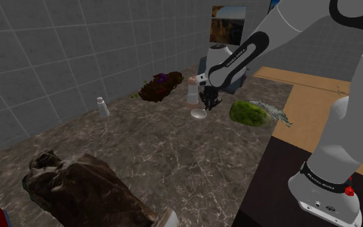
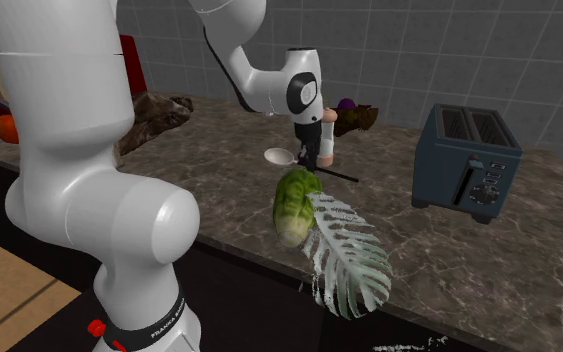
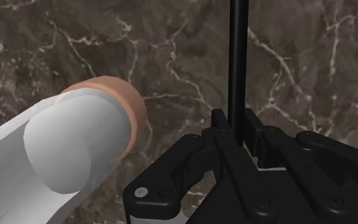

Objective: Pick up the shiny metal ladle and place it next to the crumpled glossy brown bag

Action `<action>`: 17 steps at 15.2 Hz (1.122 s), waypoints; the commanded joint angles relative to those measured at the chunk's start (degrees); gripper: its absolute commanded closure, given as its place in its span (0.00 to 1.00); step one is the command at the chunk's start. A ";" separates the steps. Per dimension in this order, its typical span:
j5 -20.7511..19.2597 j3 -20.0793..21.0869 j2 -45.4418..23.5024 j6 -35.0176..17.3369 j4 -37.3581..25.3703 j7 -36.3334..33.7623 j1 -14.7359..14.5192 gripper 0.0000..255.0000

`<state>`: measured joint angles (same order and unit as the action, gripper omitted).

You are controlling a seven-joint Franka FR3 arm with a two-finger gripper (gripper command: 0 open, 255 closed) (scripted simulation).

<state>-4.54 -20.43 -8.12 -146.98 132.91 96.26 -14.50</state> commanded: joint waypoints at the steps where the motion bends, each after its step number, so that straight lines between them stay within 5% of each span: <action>1: -0.57 -0.18 1.32 1.52 -0.23 -0.20 -0.10 1.00; 17: -3.48 -0.27 9.67 13.87 -4.59 -1.48 -0.63 1.00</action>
<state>-7.94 -20.73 1.17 -133.99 128.82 94.79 -15.11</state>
